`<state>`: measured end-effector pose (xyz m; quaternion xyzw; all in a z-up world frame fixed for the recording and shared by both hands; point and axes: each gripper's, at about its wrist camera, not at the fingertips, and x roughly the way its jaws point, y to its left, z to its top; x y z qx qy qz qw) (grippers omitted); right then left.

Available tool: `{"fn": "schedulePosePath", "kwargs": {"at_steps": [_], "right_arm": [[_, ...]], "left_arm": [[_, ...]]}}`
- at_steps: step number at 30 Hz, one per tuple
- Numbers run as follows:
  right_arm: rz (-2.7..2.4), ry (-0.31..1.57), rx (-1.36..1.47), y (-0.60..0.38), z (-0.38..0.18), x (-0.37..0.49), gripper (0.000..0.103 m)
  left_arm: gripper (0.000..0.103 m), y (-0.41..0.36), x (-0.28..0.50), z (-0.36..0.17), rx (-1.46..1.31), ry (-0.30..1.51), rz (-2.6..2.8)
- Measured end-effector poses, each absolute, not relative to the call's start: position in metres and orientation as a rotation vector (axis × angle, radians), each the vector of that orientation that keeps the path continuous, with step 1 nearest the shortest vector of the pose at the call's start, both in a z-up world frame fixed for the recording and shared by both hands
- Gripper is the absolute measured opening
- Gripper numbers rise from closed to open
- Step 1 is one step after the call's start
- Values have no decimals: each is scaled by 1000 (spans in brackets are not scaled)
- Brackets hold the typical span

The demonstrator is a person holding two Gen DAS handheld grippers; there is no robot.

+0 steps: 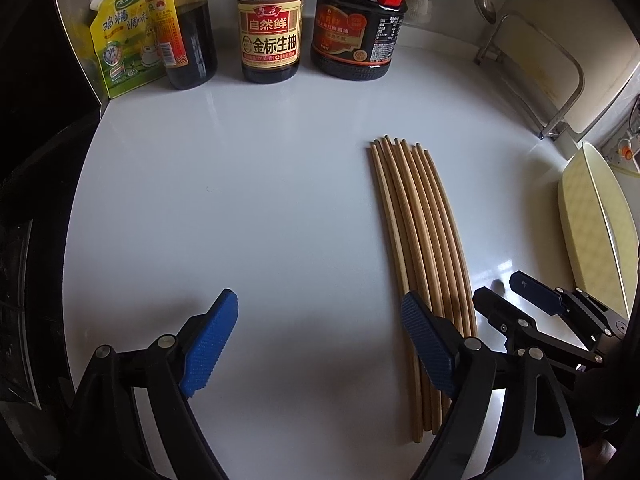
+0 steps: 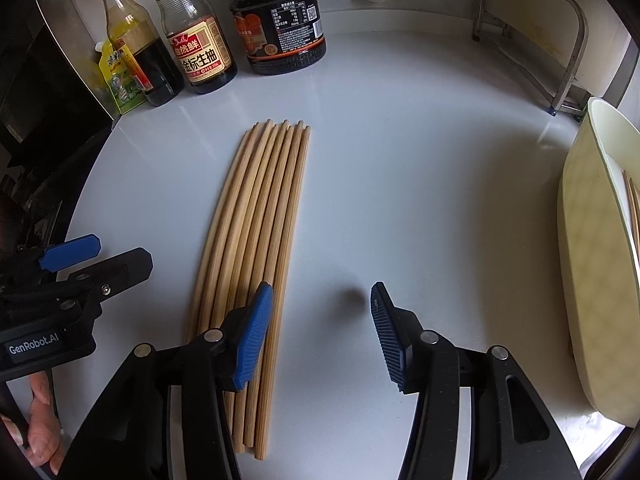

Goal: Organize utensils
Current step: 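Slide one chopstick out with the right gripper while the left gripper separates another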

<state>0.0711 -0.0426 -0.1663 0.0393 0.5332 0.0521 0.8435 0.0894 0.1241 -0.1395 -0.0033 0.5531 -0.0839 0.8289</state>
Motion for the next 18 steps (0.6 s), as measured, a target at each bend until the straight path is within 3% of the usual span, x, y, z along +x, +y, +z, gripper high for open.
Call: {"fn": "schedulePosePath", "kwargs": {"at_steps": [18], "right_arm": [[67, 1113, -33, -37, -173, 68, 49]], "left_arm": [[83, 114, 87, -148, -21, 1169, -189]]}}
